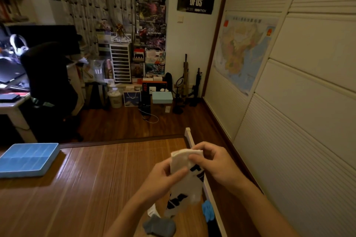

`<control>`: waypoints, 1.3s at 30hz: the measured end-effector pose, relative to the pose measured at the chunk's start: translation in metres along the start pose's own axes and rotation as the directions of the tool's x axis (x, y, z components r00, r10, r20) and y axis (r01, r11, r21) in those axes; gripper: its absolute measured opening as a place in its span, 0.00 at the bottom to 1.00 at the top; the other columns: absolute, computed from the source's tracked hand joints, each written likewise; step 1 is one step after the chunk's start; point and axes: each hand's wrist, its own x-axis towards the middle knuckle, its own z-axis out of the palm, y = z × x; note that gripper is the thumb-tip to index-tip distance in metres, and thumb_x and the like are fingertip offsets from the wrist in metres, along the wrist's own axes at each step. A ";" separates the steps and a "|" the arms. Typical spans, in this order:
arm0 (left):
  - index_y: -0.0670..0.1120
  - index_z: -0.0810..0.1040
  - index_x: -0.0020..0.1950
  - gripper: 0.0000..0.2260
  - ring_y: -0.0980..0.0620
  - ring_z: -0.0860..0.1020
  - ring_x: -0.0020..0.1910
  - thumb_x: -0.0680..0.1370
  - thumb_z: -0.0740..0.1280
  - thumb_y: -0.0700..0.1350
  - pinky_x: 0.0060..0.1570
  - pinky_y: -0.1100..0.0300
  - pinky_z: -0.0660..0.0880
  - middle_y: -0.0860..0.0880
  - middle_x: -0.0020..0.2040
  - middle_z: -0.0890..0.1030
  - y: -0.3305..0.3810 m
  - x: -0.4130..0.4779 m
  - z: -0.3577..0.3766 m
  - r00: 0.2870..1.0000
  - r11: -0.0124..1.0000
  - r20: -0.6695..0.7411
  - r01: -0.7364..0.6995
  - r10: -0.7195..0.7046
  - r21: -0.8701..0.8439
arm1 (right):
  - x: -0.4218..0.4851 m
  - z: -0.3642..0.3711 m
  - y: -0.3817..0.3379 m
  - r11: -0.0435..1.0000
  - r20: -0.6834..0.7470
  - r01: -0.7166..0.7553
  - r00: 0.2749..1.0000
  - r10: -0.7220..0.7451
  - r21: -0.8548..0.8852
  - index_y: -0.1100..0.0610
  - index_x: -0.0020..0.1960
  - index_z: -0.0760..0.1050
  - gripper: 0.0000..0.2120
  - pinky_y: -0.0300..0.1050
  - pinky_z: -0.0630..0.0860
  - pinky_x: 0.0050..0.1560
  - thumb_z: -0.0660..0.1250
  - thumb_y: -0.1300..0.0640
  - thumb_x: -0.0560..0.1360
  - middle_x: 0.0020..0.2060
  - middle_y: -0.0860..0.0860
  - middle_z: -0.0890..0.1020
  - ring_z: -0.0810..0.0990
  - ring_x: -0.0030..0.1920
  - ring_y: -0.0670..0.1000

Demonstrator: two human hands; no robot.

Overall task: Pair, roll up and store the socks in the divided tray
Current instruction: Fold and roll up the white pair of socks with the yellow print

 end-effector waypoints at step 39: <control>0.38 0.82 0.62 0.13 0.39 0.84 0.56 0.80 0.71 0.41 0.47 0.51 0.82 0.37 0.57 0.85 -0.044 0.002 -0.006 0.842 0.819 -0.175 0.414 -0.510 -0.396 | 0.016 -0.035 0.074 0.621 -0.245 -0.283 0.741 0.625 0.731 0.63 0.68 0.73 0.18 0.53 0.82 0.44 0.67 0.65 0.79 0.54 0.62 0.84 0.85 0.53 0.60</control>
